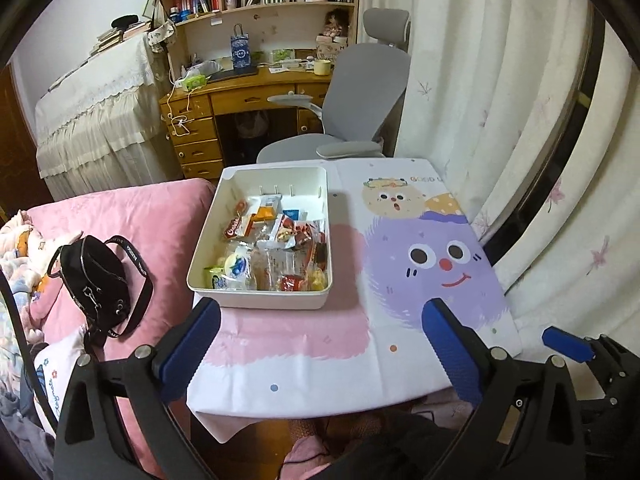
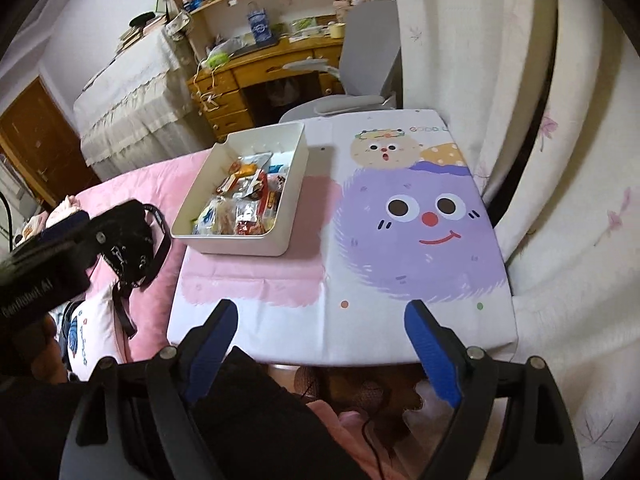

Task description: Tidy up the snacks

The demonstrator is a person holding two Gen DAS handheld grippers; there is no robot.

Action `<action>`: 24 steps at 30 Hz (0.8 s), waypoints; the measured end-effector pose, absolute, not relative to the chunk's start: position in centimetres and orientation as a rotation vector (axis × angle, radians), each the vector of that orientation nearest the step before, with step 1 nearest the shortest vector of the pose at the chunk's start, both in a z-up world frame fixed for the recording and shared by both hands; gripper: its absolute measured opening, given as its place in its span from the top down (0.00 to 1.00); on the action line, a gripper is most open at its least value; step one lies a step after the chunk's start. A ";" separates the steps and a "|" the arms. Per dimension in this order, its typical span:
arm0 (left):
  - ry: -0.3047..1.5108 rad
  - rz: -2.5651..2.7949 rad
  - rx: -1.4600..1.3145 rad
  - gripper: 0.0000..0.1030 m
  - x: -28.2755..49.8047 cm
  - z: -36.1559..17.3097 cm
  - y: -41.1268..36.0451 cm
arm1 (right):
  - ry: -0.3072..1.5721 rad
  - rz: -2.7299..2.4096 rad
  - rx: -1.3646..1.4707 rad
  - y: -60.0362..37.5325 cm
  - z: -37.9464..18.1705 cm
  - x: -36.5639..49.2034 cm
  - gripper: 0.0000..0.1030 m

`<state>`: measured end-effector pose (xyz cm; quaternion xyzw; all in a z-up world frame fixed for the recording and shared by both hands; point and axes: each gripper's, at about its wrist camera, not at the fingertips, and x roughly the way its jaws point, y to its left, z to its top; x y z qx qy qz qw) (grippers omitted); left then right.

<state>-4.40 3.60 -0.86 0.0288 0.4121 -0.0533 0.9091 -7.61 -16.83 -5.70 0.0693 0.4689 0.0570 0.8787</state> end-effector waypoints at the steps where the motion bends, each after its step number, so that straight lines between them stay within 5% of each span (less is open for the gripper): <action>1: 0.853 -0.106 0.063 0.01 -4.5 -1.1 3.4 | 0.969 0.110 0.140 -16.9 -5.7 -7.8 0.16; 8: 0.890 -0.072 0.072 0.01 -3.5 -2.7 2.7 | 0.964 0.057 0.111 -17.2 -6.3 -7.3 0.05; 24: 0.963 -0.028 0.066 0.01 -1.3 -4.6 2.2 | 1.047 0.019 0.114 -18.7 -8.0 -5.3 0.04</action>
